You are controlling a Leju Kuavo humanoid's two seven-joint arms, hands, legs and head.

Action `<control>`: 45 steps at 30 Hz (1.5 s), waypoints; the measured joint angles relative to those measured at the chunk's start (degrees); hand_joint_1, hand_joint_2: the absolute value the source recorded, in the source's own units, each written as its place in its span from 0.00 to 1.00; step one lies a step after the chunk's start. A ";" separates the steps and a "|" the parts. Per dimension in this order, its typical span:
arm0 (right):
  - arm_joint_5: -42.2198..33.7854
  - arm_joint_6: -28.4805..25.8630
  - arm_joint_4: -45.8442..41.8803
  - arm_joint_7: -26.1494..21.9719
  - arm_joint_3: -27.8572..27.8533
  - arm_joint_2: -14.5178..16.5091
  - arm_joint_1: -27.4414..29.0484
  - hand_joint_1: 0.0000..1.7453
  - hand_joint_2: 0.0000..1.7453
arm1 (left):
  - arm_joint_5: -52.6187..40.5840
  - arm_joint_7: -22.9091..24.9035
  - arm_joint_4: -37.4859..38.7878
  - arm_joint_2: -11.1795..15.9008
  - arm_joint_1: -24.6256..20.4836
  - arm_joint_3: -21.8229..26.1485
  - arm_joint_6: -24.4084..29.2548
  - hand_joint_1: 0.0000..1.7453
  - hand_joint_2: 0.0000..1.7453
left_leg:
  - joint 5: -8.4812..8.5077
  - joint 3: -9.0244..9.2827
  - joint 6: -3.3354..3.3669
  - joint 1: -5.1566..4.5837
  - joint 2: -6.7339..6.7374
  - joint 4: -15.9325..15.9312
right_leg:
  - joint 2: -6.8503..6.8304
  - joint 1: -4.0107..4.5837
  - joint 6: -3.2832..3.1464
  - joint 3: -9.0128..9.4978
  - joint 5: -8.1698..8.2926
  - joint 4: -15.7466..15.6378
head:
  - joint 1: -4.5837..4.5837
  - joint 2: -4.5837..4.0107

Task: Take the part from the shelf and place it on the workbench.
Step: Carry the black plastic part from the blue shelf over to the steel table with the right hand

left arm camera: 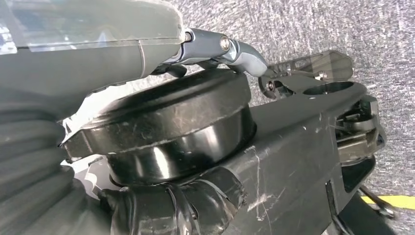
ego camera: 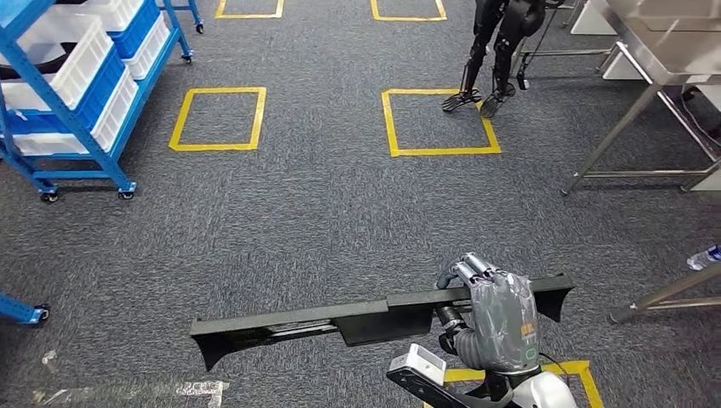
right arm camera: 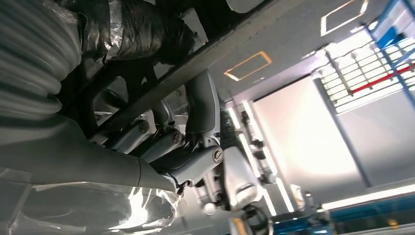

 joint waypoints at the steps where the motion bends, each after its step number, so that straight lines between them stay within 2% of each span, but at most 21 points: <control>1: -0.31 -0.18 -0.02 -0.01 -0.22 -0.30 0.02 1.00 1.00 | 0.13 -0.16 0.00 0.01 0.02 0.01 0.06 0.00 1.00 | -0.17 0.15 -0.19 -0.05 0.62 0.03 | -1.25 0.09 -0.08 2.20 1.34 -4.08 | -0.01 0.00; 4: -0.98 -0.26 -0.23 -0.03 -0.92 -0.89 0.02 1.00 1.00 | 0.34 -0.34 0.00 0.06 0.04 0.01 0.17 0.00 1.00 | -0.69 0.46 -1.04 -0.54 2.17 0.23 | -3.37 0.85 -0.99 5.53 2.44 -10.42 | -0.13 0.00; 6: -1.44 -0.25 -0.33 -0.05 -1.13 -1.19 0.05 1.00 1.00 | 0.44 -0.27 0.00 0.07 0.02 0.01 0.28 0.00 1.00 | -0.97 0.67 -1.53 -0.71 3.20 0.17 | -2.06 0.91 -1.65 5.45 2.56 -10.50 | -0.19 0.00; 8: -1.84 -0.24 -0.43 -0.08 -1.23 -1.37 0.06 1.00 1.00 | 0.57 -0.09 0.00 0.10 -0.03 0.01 0.40 0.00 1.00 | -2.34 0.20 -2.07 -0.55 1.69 1.79 | -0.80 0.57 -2.29 5.57 2.80 -10.82 | -0.30 0.00; 11: -2.38 -0.21 -0.50 -0.16 -1.45 -1.46 -0.01 1.00 1.00 | 0.84 0.18 0.00 0.13 -0.23 0.04 0.48 0.00 1.00 | -7.25 -4.47 -2.60 -0.30 -2.51 11.79 | 0.94 0.37 -3.10 5.58 3.00 -10.95 | -0.58 0.00; 13: -2.78 -0.19 -0.50 -0.21 -1.49 -1.48 0.00 1.00 1.00 | 1.00 0.42 0.00 0.13 -0.36 0.07 0.52 0.00 1.00 | -8.08 -7.04 -2.69 -0.30 -3.00 16.58 | 2.48 0.45 -3.19 5.54 3.01 -10.80 | -0.57 0.00; 15: -3.12 -0.16 -0.50 -0.31 -1.49 -1.48 0.01 1.00 1.00 | 1.08 0.71 0.00 0.13 -0.41 0.09 0.61 0.00 1.00 | -4.83 -5.83 -2.50 -0.26 -3.46 13.24 | 4.25 0.44 -3.18 5.53 3.00 -10.52 | -0.59 0.00; 17: -3.37 -0.15 -0.50 -0.38 -1.50 -1.48 -0.02 1.00 1.00 | 1.10 0.94 0.00 0.12 -0.39 0.10 0.74 0.00 1.00 | -1.33 -2.75 -2.14 -0.02 -6.00 5.70 | 5.86 0.46 -2.99 5.32 2.99 -10.14 | -0.56 0.00; 19: -3.52 -0.15 -0.50 -0.40 -1.57 -1.48 -0.06 1.00 1.00 | 1.09 1.07 0.00 0.10 -0.41 0.10 0.89 0.00 1.00 | -0.46 -1.22 -1.81 0.14 -8.01 1.74 | 7.23 0.41 -2.39 4.83 3.16 -9.97 | -0.50 0.00; 21: -3.62 -0.15 -0.55 -0.42 -1.72 -1.49 -0.04 1.00 1.00 | 1.03 1.09 -0.01 0.03 -0.50 0.12 1.01 0.00 1.00 | -0.35 -0.96 -1.20 0.01 -7.22 1.20 | 8.63 0.23 -1.49 4.40 3.62 -10.26 | -0.51 0.00; 24: -3.72 -0.15 -0.72 -0.44 -2.11 -1.63 -0.10 1.00 1.00 | 0.77 1.13 -0.01 -0.15 -0.53 0.14 1.22 0.00 1.00 | 0.58 -0.48 0.06 0.18 -4.98 -0.04 | 5.83 0.35 -0.63 2.80 1.89 -7.63 | -0.09 0.00; 26: -3.77 -0.14 -0.79 -0.46 -2.35 -1.74 -0.33 1.00 1.00 | 0.58 1.17 0.00 -0.16 -0.36 0.14 1.33 0.00 1.00 | 0.75 -0.46 0.39 0.12 -3.51 -0.29 | 2.25 0.36 -0.20 -0.12 -1.75 -1.03 | 0.36 0.00; 28: -3.79 -0.13 -0.79 -0.46 -2.42 -1.75 -0.34 1.00 1.00 | 0.45 1.21 0.00 -0.15 -0.22 0.14 1.43 0.00 1.00 | 0.63 -0.53 0.39 0.06 -1.96 -0.24 | 1.03 0.06 0.18 -2.31 -3.57 4.17 | 0.39 0.00; 29: -3.79 -0.13 -0.79 -0.46 -2.45 -1.76 -0.32 1.00 1.00 | 0.40 1.23 0.00 -0.16 -0.21 0.14 1.47 0.00 1.00 | 0.52 -0.50 0.32 0.07 -1.20 -0.20 | 0.73 -0.10 0.33 -2.07 -3.01 4.04 | 0.40 0.00; 31: -3.81 -0.13 -0.80 -0.55 -2.57 -1.77 -0.35 1.00 1.00 | 0.29 1.29 0.00 -0.17 -0.22 0.14 1.55 0.00 1.00 | 0.21 -0.25 -0.03 0.11 0.20 -0.12 | -0.49 -0.31 0.47 1.50 0.29 -2.18 | 0.40 0.00; 34: -3.89 -0.11 -0.87 -0.73 -2.83 -1.75 -0.58 1.00 1.00 | 0.21 1.33 0.00 -0.16 -0.26 0.14 1.72 0.00 1.00 | -0.41 0.14 -1.03 -0.31 1.86 0.09 | -3.35 0.35 -0.25 5.85 2.39 -10.33 | 0.31 0.00; 37: -3.98 -0.08 -0.95 -0.78 -3.00 -1.74 -0.60 1.00 1.00 | 0.20 1.26 0.00 -0.14 -0.37 0.14 1.94 0.00 1.00 | -0.89 0.44 -1.95 -0.44 2.76 0.20 | -1.91 0.46 -1.34 5.81 2.32 -10.74 | 0.13 0.00; 39: -4.07 -0.10 -0.95 -0.81 -3.08 -1.74 -0.62 1.00 1.00 | 0.20 1.12 0.00 -0.13 -0.46 0.14 2.04 0.00 1.00 | -2.65 -0.48 -2.51 -0.23 0.42 2.66 | -0.68 0.13 -2.02 5.96 2.48 -11.03 | 0.05 0.00; 42: -4.24 -0.13 -0.94 -0.86 -3.15 -1.74 -0.67 1.00 1.00 | 0.21 1.04 0.00 -0.13 -0.48 0.14 2.04 0.00 1.00 | -7.29 -5.71 -2.75 -0.10 -2.76 13.18 | 1.13 0.17 -2.80 6.01 2.49 -11.03 | -0.07 0.00; 44: -4.34 -0.14 -0.93 -0.87 -3.15 -1.74 -0.63 1.00 1.00 | 0.21 1.08 0.00 -0.13 -0.50 0.14 2.03 0.00 1.00 | -6.95 -7.78 -2.63 -0.10 -3.00 16.34 | 2.83 0.32 -2.95 6.01 2.44 -10.83 | -0.07 0.00; 45: -4.38 -0.15 -0.93 -0.90 -3.15 -1.74 -0.62 1.00 1.00 | 0.20 1.10 0.00 -0.13 -0.52 0.14 2.02 0.00 1.00 | -5.20 -7.38 -2.46 -0.10 -3.19 14.76 | 3.77 0.35 -2.96 6.02 2.40 -10.69 | -0.08 0.00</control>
